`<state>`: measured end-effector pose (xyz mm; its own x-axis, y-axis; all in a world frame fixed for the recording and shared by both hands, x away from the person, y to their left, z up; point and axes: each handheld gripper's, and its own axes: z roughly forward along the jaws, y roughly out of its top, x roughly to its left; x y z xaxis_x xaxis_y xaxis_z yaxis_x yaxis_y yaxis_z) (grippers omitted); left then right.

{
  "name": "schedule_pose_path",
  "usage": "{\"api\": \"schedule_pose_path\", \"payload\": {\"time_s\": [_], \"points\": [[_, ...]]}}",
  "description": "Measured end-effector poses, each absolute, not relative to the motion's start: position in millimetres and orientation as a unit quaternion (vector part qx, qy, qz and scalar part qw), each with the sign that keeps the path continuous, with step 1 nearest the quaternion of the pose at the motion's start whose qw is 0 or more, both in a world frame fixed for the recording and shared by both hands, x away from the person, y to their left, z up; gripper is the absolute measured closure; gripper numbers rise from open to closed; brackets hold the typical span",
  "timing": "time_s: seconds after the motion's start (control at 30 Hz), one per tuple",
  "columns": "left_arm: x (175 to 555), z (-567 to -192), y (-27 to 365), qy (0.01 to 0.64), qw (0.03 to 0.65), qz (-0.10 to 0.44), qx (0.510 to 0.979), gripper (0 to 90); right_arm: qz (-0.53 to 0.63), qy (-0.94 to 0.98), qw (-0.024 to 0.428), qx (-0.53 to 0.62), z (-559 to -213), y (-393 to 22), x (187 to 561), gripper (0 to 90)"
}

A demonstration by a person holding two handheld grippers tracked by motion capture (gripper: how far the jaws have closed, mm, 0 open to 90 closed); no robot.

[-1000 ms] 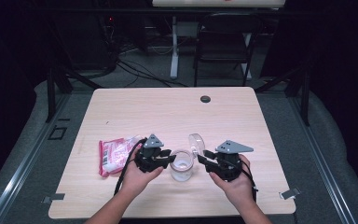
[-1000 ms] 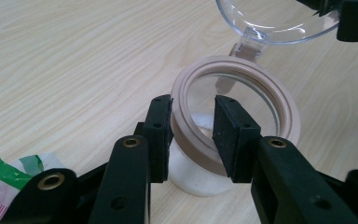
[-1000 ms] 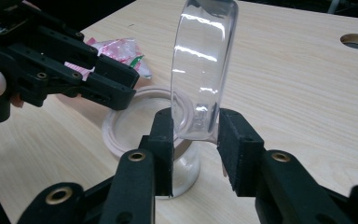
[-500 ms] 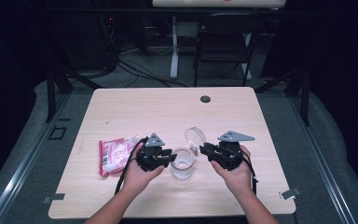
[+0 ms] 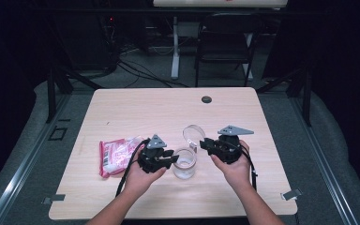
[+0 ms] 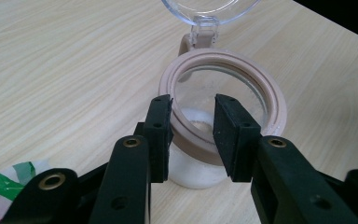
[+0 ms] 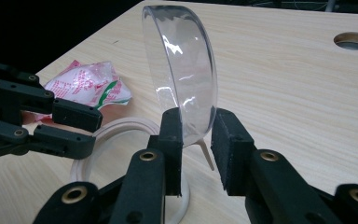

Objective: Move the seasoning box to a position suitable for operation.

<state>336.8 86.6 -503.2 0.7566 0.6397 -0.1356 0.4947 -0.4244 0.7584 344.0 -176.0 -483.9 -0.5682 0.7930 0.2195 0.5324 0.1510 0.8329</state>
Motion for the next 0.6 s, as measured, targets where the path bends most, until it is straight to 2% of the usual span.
{"api": "schedule_pose_path", "payload": {"time_s": [0.2, 0.43, 0.47, 0.5, 0.6], "points": [[337.5, -503.7, 85.4, 0.342, 0.419, 0.086, 0.837, 63.6, 0.479, 0.744, 0.137, 0.445, -484.3, -175.9, 347.7, 73.8], [334.8, -496.1, 96.8, 0.338, 0.429, 0.094, 0.832, 60.4, 0.490, 0.738, 0.149, 0.439, -477.8, -180.7, 341.0, 66.3], [334.2, -495.6, 99.2, 0.339, 0.433, 0.097, 0.830, 60.4, 0.491, 0.737, 0.151, 0.440, -476.8, -181.5, 339.7, 64.5], [332.6, -493.1, 105.8, 0.337, 0.434, 0.099, 0.830, 58.6, 0.487, 0.741, 0.150, 0.437, -475.9, -183.6, 338.8, 59.0], [329.5, -491.3, 115.4, 0.337, 0.439, 0.112, 0.825, 56.2, 0.476, 0.750, 0.155, 0.431, -475.5, -185.6, 335.6, 57.0]]}}
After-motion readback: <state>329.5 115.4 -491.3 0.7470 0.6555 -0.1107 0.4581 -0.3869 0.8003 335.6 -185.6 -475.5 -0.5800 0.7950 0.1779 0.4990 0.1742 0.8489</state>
